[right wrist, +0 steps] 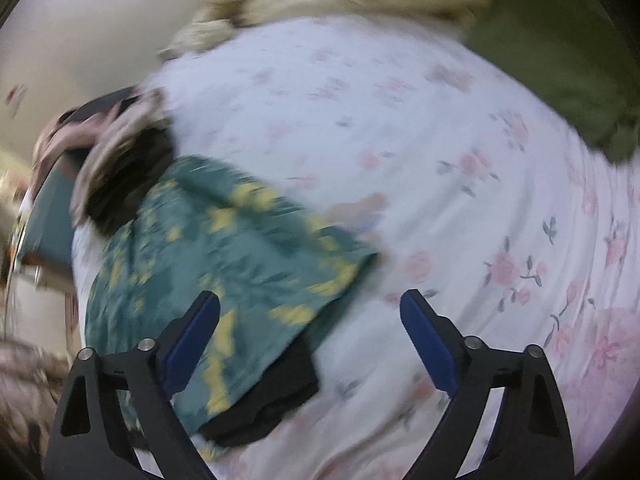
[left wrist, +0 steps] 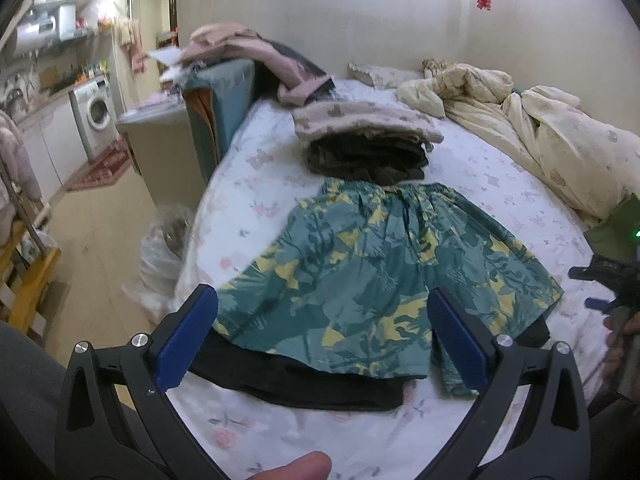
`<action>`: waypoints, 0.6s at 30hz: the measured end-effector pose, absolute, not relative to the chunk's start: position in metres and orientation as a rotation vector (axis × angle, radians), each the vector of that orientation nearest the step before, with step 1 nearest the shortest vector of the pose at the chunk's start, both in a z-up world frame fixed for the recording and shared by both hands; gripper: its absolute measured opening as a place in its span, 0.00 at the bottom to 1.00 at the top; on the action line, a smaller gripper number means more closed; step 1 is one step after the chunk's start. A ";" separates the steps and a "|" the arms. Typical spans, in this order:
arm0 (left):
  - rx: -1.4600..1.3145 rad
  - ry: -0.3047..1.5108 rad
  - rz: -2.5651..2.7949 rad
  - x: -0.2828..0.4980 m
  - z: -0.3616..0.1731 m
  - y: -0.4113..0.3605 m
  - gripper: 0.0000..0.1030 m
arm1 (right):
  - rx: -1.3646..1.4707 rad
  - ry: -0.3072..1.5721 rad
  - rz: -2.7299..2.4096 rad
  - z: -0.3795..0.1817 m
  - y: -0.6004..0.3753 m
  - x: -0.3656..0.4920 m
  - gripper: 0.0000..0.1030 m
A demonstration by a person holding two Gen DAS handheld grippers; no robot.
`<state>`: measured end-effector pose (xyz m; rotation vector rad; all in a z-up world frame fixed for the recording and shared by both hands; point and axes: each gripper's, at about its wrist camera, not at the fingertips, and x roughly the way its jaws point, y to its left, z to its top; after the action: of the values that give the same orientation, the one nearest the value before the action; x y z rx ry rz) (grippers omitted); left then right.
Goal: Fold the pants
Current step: 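Grasp the waistband of the green patterned shorts with the right gripper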
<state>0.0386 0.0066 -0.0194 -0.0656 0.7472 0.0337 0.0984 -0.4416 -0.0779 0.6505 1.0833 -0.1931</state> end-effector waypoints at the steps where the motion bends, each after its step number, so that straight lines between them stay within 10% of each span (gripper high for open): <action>1: -0.080 0.760 0.026 0.041 -0.021 0.005 1.00 | 0.677 1.095 -0.209 -0.084 -0.449 0.101 0.88; 12: -0.070 0.807 0.031 0.051 -0.027 -0.002 1.00 | 0.732 1.185 -0.200 -0.135 -0.445 0.140 0.75; 14: -0.084 0.822 0.033 0.053 -0.029 0.003 1.00 | 0.684 1.191 -0.181 -0.135 -0.439 0.147 0.52; 16: -0.124 0.858 0.012 0.056 -0.031 0.010 1.00 | 0.661 1.186 -0.171 -0.132 -0.437 0.149 0.02; 18: -0.130 0.901 -0.002 0.059 -0.032 0.012 1.00 | 0.689 1.161 -0.149 -0.128 -0.438 0.147 0.02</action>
<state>0.0595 0.0121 -0.0322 -0.1302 0.9011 -0.0019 0.1475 -0.4377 -0.1280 0.6894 1.1610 -0.1488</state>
